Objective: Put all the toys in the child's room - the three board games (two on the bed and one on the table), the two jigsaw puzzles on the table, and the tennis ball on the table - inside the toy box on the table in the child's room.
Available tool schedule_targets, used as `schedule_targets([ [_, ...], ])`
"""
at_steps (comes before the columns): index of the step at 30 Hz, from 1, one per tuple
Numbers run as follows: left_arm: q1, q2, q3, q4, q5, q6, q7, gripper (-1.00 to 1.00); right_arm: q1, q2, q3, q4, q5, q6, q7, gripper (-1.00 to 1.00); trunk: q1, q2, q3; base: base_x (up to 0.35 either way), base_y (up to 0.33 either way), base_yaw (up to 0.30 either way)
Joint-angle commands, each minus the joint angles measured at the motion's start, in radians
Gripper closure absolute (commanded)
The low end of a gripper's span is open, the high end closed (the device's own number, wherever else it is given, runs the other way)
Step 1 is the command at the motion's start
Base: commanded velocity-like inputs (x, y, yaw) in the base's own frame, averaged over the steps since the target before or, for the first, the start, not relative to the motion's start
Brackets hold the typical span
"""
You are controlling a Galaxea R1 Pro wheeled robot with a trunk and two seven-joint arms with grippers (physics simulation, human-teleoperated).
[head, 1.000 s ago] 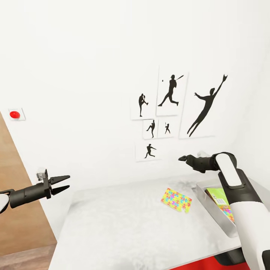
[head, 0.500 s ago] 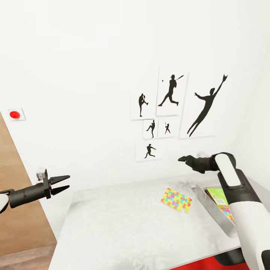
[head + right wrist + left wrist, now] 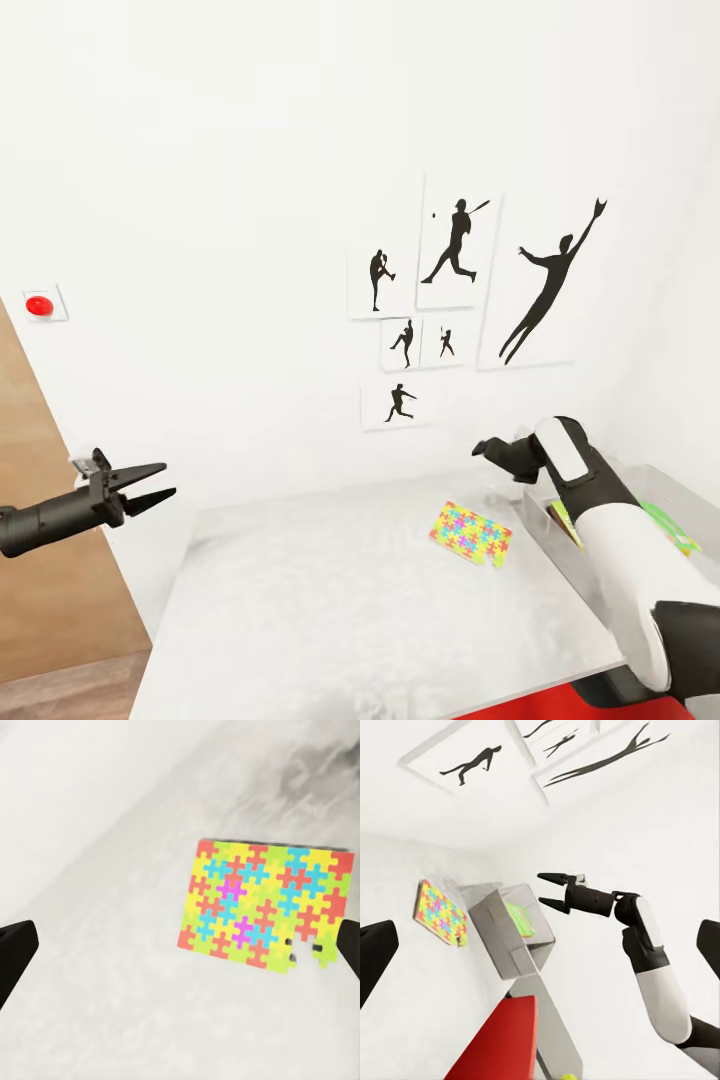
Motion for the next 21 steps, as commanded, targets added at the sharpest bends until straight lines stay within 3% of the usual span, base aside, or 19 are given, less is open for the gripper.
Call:
schedule_targets([
  [1, 0.004, 0.004, 0.0, 0.0, -0.003, 0.003, -0.02, -1.0, -0.011, 0.007, 0.0, 0.02, 0.001, -0.005, -0.01, -1.0, 0.0, -0.001, -0.001, 0.0, 0.0, 0.0],
  [8, 0.02, 0.046, -0.001, 0.001, -0.005, 0.001, -0.105, -1.0, -0.068, 0.041, 0.001, 0.113, 0.076, -0.064, -0.007, -1.0, 0.0, -0.001, -0.001, 0.0, 0.0, 0.0],
  [21, 0.023, 0.055, -0.003, 0.002, -0.002, 0.003, -0.125, -1.0, -0.073, 0.045, -0.007, 0.123, 0.085, -0.093, -0.002, -1.0, 0.0, -0.001, -0.003, 0.0, 0.0, 0.0],
])
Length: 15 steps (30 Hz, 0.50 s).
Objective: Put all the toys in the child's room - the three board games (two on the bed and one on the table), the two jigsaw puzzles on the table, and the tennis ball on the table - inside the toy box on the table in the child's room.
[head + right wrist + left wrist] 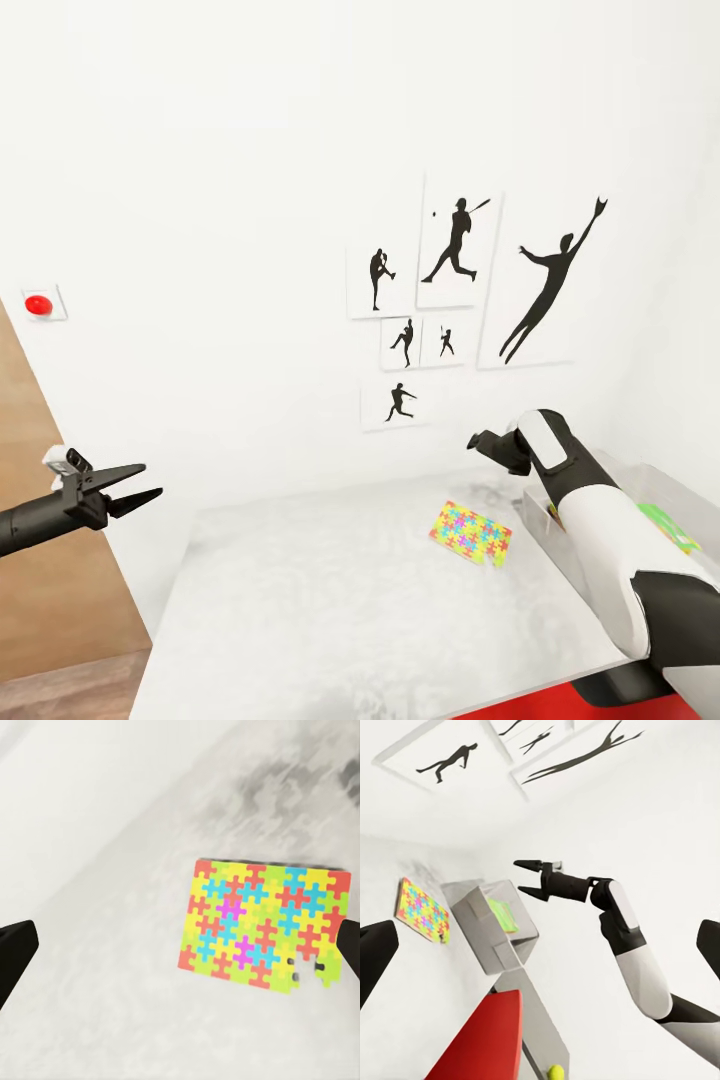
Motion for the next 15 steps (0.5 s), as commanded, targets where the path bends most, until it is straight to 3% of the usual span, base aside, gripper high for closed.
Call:
schedule_targets([
  [1, 0.0, 0.0, 0.0, 0.0, -0.001, 0.004, -0.003, -1.0, 0.0, 0.0, 0.0, 0.0, -0.011, -0.01, -0.009, -1.0, 0.0, -0.001, -0.002, 0.0, 0.0, 0.0],
  [15, 0.0, 0.0, -0.001, 0.0, 0.0, 0.004, -0.004, -1.0, -0.008, -0.015, 0.007, 0.002, -0.009, -0.036, -0.013, -1.0, 0.0, -0.001, -0.023, 0.0, 0.0, 0.0],
])
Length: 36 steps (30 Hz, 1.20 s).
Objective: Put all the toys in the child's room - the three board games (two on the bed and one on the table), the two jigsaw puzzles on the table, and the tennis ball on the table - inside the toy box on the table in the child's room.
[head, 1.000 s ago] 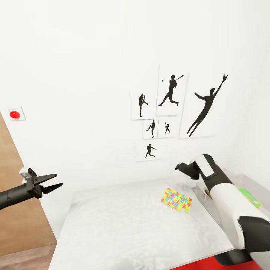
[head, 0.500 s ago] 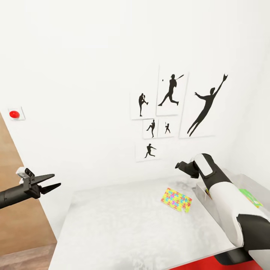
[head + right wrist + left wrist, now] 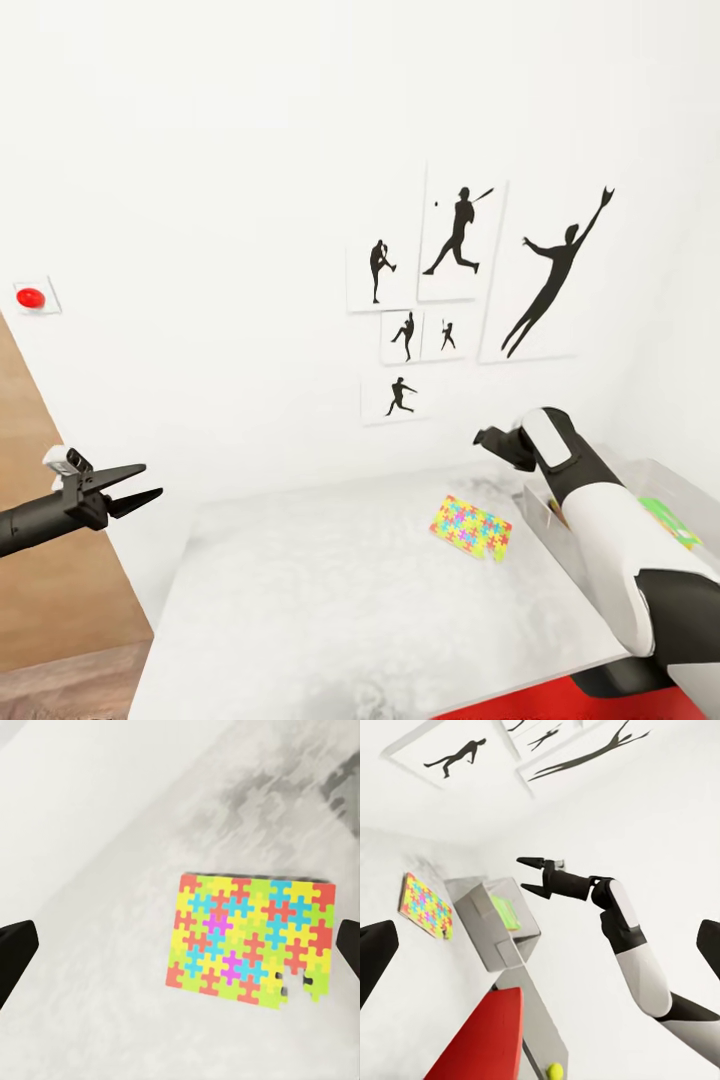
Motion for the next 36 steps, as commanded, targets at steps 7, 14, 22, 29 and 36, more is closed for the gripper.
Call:
schedule_targets([
  [7, -0.001, -0.001, -0.006, 0.0, 0.0, 0.004, -0.002, -1.0, -0.005, -0.004, -0.001, -0.001, -0.01, 0.006, -0.012, -1.0, 0.0, -0.001, -0.013, 0.0, 0.0, 0.0],
  [14, -0.001, 0.0, -0.007, 0.0, 0.0, 0.004, -0.002, -1.0, -0.021, -0.005, 0.0, 0.0, -0.01, 0.007, -0.013, -1.0, 0.0, -0.001, -0.024, 0.0, 0.0, 0.0],
  [22, -0.001, -0.003, -0.009, 0.0, -0.001, 0.004, -0.002, -1.0, -0.062, -0.005, -0.002, 0.034, -0.012, 0.015, -0.014, -1.0, 0.0, -0.001, -0.037, 0.0, 0.0, 0.0],
  [29, -0.001, -0.003, -0.009, 0.001, -0.002, 0.004, -0.002, -1.0, -0.09, -0.004, -0.002, 0.094, -0.012, 0.015, -0.015, -1.0, 0.0, -0.001, -0.049, 0.0, 0.0, 0.0],
  [36, -0.001, -0.002, -0.009, 0.002, -0.002, 0.004, -0.002, -1.0, -0.104, 0.002, -0.001, 0.122, -0.011, 0.011, -0.016, -1.0, 0.0, -0.001, -0.061, 0.0, 0.0, 0.0],
])
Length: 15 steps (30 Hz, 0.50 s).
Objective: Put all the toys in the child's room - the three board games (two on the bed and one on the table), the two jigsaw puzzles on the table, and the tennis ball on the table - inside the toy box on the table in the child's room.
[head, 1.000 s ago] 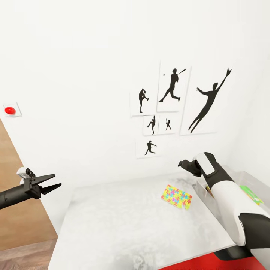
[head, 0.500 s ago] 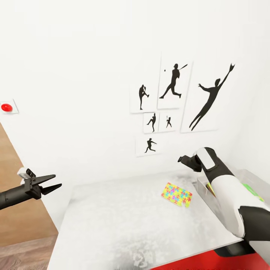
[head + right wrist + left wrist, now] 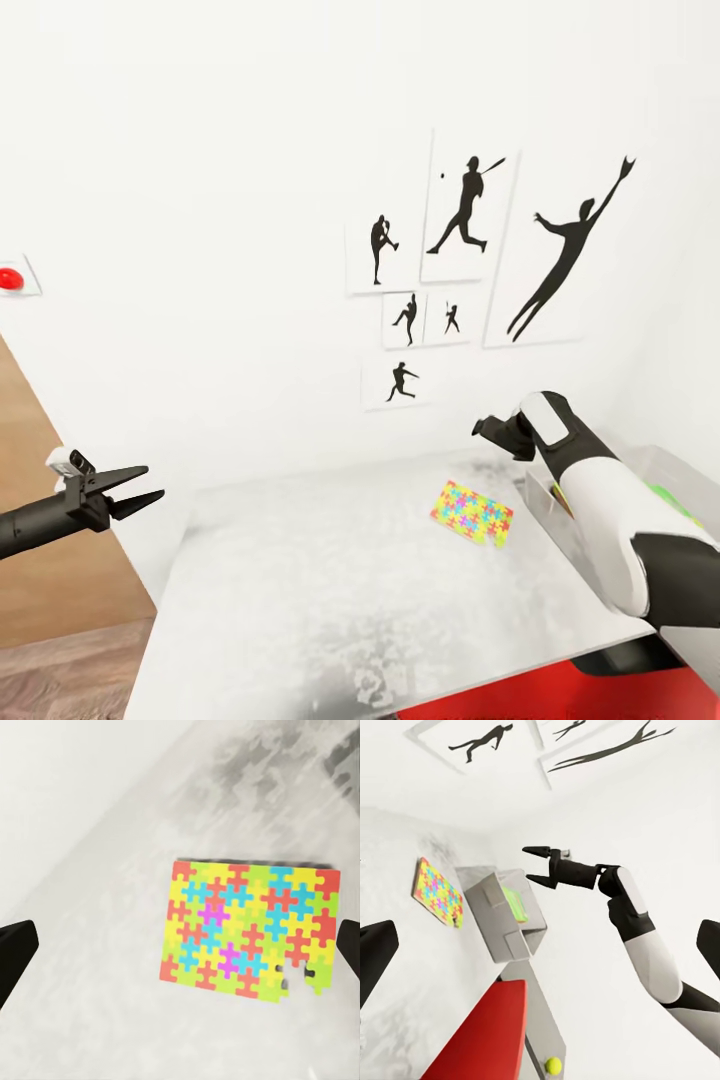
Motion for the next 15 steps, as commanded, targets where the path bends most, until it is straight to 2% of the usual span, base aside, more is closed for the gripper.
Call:
schedule_targets([
  [1, -0.001, 0.001, -0.001, 0.0, 0.0, 0.004, -0.003, -1.0, -0.002, -0.001, -0.002, 0.002, -0.01, 0.001, -0.009, -1.0, 0.001, -0.002, -0.004, 0.0, 0.0, 0.0],
  [15, -0.001, 0.002, 0.001, 0.0, -0.001, 0.004, -0.003, -1.0, -0.024, -0.005, -0.002, 0.012, -0.01, 0.003, -0.009, -1.0, 0.001, -0.002, -0.027, 0.0, 0.0, 0.0],
])
